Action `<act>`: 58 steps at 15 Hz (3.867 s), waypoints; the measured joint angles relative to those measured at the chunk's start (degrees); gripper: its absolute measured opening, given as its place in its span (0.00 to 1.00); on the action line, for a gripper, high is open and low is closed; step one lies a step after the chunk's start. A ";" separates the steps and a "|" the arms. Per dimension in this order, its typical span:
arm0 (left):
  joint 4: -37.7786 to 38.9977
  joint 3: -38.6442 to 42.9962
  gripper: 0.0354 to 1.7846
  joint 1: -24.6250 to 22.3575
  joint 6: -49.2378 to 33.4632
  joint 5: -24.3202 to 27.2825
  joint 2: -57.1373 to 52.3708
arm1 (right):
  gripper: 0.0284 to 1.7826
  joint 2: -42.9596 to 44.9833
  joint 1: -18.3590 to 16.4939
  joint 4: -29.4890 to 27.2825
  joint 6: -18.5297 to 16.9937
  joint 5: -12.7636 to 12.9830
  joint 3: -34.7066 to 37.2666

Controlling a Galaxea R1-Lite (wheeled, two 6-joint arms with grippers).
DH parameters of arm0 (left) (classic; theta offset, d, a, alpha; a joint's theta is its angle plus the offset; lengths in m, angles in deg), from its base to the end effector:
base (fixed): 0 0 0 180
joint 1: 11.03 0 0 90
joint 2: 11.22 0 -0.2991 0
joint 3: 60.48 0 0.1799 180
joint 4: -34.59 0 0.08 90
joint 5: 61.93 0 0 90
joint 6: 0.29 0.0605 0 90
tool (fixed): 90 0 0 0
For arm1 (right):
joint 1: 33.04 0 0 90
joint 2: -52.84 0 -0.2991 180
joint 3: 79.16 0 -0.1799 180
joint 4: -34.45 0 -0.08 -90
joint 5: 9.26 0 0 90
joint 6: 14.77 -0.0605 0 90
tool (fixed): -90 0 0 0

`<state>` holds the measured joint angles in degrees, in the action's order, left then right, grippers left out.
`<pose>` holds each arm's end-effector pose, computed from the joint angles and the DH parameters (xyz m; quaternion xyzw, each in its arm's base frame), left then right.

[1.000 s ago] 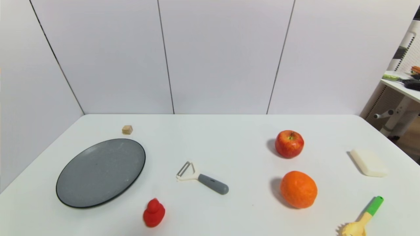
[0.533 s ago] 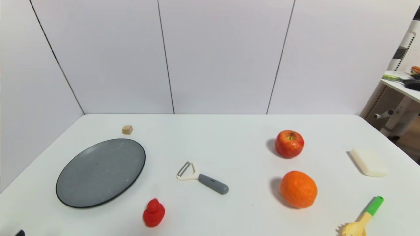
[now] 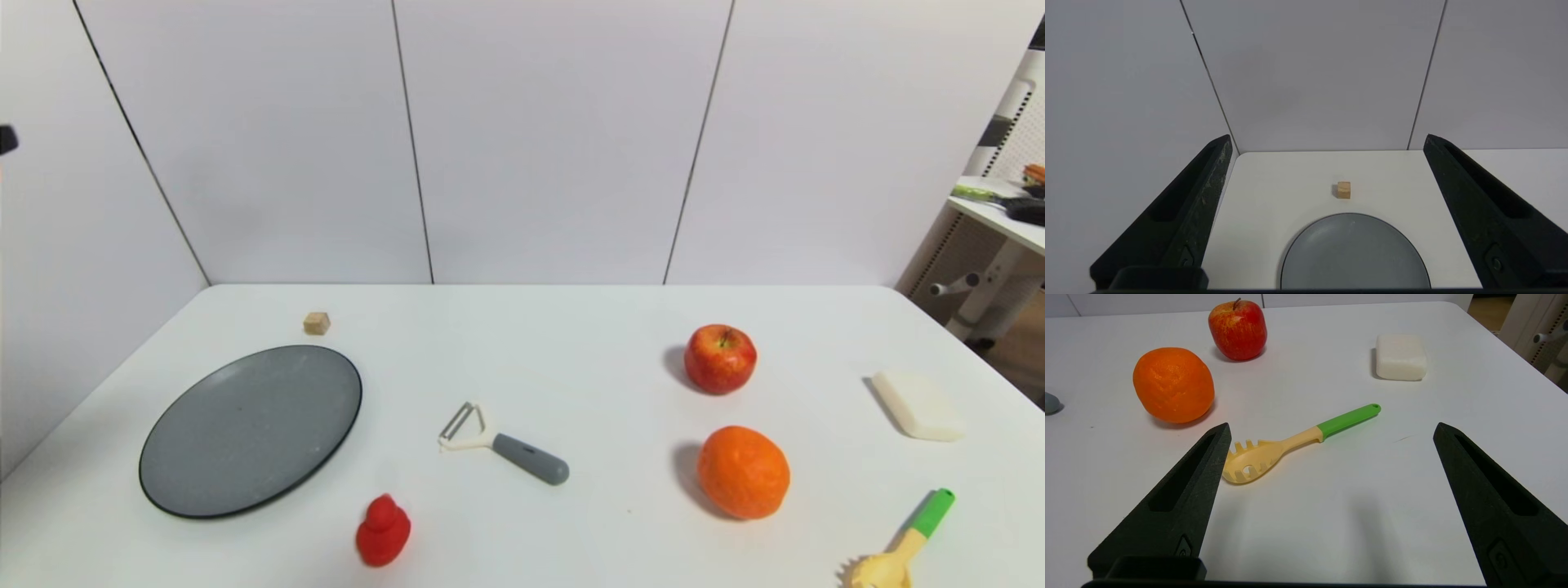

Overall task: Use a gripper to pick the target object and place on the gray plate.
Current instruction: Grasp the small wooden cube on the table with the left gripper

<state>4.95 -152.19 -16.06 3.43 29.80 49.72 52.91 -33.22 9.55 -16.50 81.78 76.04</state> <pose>0.1493 0.0113 0.3563 0.0330 -0.0089 0.0291 0.9990 0.0046 -0.0011 0.0752 0.0151 0.0001 -0.0106 0.9998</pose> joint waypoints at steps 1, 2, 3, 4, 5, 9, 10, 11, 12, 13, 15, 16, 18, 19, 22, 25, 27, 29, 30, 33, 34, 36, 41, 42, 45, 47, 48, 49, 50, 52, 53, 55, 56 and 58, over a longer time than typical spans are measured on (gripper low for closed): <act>-0.30 -4.30 0.94 0.00 0.05 0.11 5.21 | 0.96 0.00 0.00 0.00 -0.02 0.00 0.00; -0.61 -7.40 0.94 0.13 0.13 0.17 9.86 | 0.96 0.00 0.00 0.02 -0.02 0.00 0.00; -0.65 -9.83 0.94 0.57 0.18 0.24 14.31 | 0.96 -0.02 0.00 0.00 -0.02 0.00 0.00; -0.72 -11.67 0.94 1.16 0.22 0.27 18.60 | 0.96 0.00 0.00 0.00 -0.02 0.01 0.00; -0.67 -13.63 0.94 1.76 0.50 0.28 23.04 | 0.96 -0.02 0.00 0.00 -0.02 0.01 0.00; -1.61 -19.77 0.94 3.94 1.71 0.30 37.92 | 0.96 0.00 0.00 0.00 -0.05 0.00 0.00; -2.32 -21.22 0.94 4.33 1.79 0.24 41.20 | 0.96 0.00 0.00 0.00 -0.02 0.01 0.00; -3.91 -22.80 0.94 4.73 1.87 0.11 44.54 | 0.96 0.00 0.00 0.00 -0.02 0.01 0.00; -6.49 -24.62 0.94 4.99 1.90 -0.05 47.43 | 0.96 0.00 0.00 0.00 -0.02 0.00 0.00; -9.26 -27.14 0.94 5.22 1.99 -0.17 50.19 | 0.96 0.00 0.00 0.00 0.00 0.01 0.00; -17.37 -33.26 0.94 5.45 2.17 -0.48 55.35 | 0.96 0.00 0.00 0.00 -0.02 0.00 0.00; -21.89 -35.97 0.94 5.52 2.23 -1.11 57.50 | 0.96 0.00 0.00 0.00 -0.02 0.00 0.00; -28.59 -39.60 0.94 5.52 2.18 -2.47 61.33 | 0.96 -0.02 0.00 0.00 -0.02 0.00 0.00; -29.14 -40.41 0.94 5.52 1.82 -2.61 62.90 | 0.96 0.00 0.00 0.00 -0.02 0.01 0.00; -29.22 -41.16 0.94 5.50 0.50 -2.66 66.18 | 0.96 0.00 0.00 0.00 -0.02 0.01 0.00; -29.42 -43.70 0.94 5.45 0.38 -2.67 68.22 | 0.96 0.00 0.00 -0.01 -0.02 0.01 0.00; -29.48 -44.52 0.94 5.52 0.30 -2.61 68.88 | 0.96 0.00 0.00 -0.01 0.00 0.01 0.00; -29.59 -44.74 0.94 5.66 0.35 -2.61 69.13 | 0.96 0.00 0.00 -0.01 0.00 0.00 0.00; -29.59 -44.78 0.94 5.69 0.33 -2.58 69.18 | 0.96 0.00 0.00 -0.01 -0.02 0.00 0.00; -29.61 -44.72 0.94 5.74 0.13 -2.61 69.24 | 0.96 0.00 0.00 -0.01 -0.05 0.01 0.00; -29.64 -44.61 0.94 5.74 -0.30 -2.58 69.24 | 0.96 0.00 0.00 0.00 -0.02 0.01 0.00; -29.64 -44.45 0.94 6.08 -1.99 -2.58 69.22 | 0.96 0.00 0.00 0.00 -0.02 0.01 0.00; -30.83 -44.02 0.94 6.85 -3.96 -2.50 69.27 | 0.96 0.00 0.00 0.00 -0.02 0.01 0.00; -30.99 -43.97 0.94 6.85 -3.88 -2.52 69.27 | 0.96 0.00 0.00 0.00 0.00 0.01 0.00; -30.90 -43.92 0.94 6.90 -3.72 -2.58 69.33 | 0.96 -0.02 0.00 0.00 -0.02 0.01 0.00; -30.74 -44.02 0.94 6.81 -3.67 -2.58 69.49 | 0.96 0.00 0.00 0.00 -0.02 -0.02 0.00; -30.77 -44.06 0.94 6.81 -3.58 -2.57 69.51 | 0.96 0.00 0.00 0.00 -0.02 0.00 0.00; -30.63 -44.19 0.94 6.81 -3.30 -2.57 69.55 | 0.96 0.00 0.00 0.00 0.00 0.04 0.00; -30.55 -44.28 0.94 6.81 -2.99 -2.58 69.57 | 0.96 -0.02 0.00 0.00 0.00 0.00 0.00; -30.55 -44.34 0.94 6.79 -2.95 -2.58 69.60 | 0.96 0.00 0.00 0.00 0.00 0.00 0.00; -30.55 -44.34 0.90 6.79 -2.95 -2.55 69.60 | 0.96 0.00 0.00 0.00 -0.02 0.00 0.00; -30.42 -44.34 0.71 6.79 -2.86 -2.52 69.77 | 0.96 0.00 0.00 0.00 -0.05 0.01 0.00; -30.27 -44.34 0.62 6.70 -2.93 -2.55 69.90 | 0.96 0.00 0.00 0.00 -0.02 0.00 0.00; -30.24 -44.45 0.49 6.13 -2.93 -2.57 70.10 | 0.96 0.00 0.00 0.02 -0.02 0.01 0.00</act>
<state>-25.29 -196.64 -9.93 0.50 27.23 119.82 52.91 -33.22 9.57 -16.53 81.79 76.04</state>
